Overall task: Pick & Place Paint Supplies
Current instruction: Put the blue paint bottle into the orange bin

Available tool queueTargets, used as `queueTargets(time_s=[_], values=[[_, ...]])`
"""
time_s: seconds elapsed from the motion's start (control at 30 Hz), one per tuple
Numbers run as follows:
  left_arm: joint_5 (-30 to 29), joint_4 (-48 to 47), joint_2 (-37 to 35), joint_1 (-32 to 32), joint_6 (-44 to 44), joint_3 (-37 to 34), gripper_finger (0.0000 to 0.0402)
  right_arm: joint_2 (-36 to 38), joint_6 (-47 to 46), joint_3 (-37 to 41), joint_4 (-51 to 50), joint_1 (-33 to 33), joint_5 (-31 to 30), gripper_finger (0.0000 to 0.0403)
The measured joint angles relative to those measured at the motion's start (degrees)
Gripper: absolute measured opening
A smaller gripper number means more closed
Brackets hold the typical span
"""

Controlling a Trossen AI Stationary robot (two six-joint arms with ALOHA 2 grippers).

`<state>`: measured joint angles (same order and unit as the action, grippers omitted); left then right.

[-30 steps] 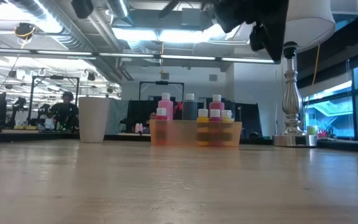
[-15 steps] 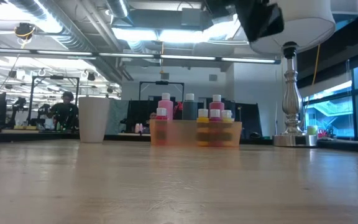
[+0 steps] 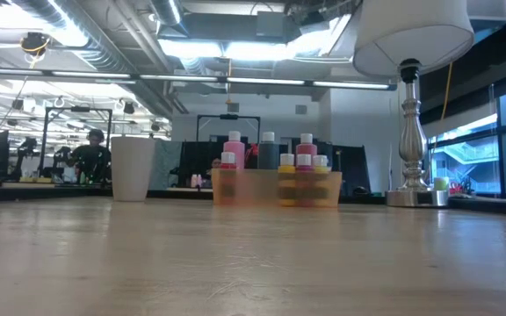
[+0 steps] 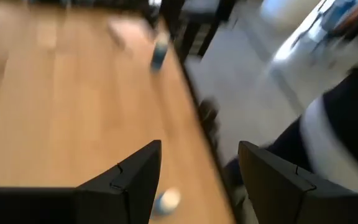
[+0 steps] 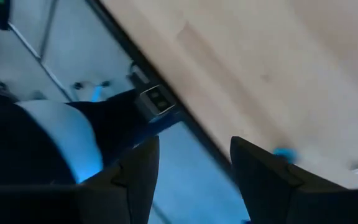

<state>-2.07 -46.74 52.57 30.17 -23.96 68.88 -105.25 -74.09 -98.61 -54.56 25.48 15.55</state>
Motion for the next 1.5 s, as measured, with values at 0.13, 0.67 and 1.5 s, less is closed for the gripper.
queueTargets(time_s=[0.13, 0.67, 1.5], values=[[-2.36, -6.22, 3.95, 2.64, 3.70, -0.02, 0.0210, -0.02, -7.82, 0.00, 4.50, 3.13, -0.14, 0.0201], [-4.74, -2.73, 14.10, 10.08, 7.37, -0.02, 0.0210, -0.04, -0.79, 0.00, 4.89, 3.42, -0.52, 0.0201], [-8.32, -11.91, 32.77, 12.60, -0.89, -0.02, 0.0196, -0.04, 8.98, 0.00, -2.26, 6.86, -3.58, 0.0202]])
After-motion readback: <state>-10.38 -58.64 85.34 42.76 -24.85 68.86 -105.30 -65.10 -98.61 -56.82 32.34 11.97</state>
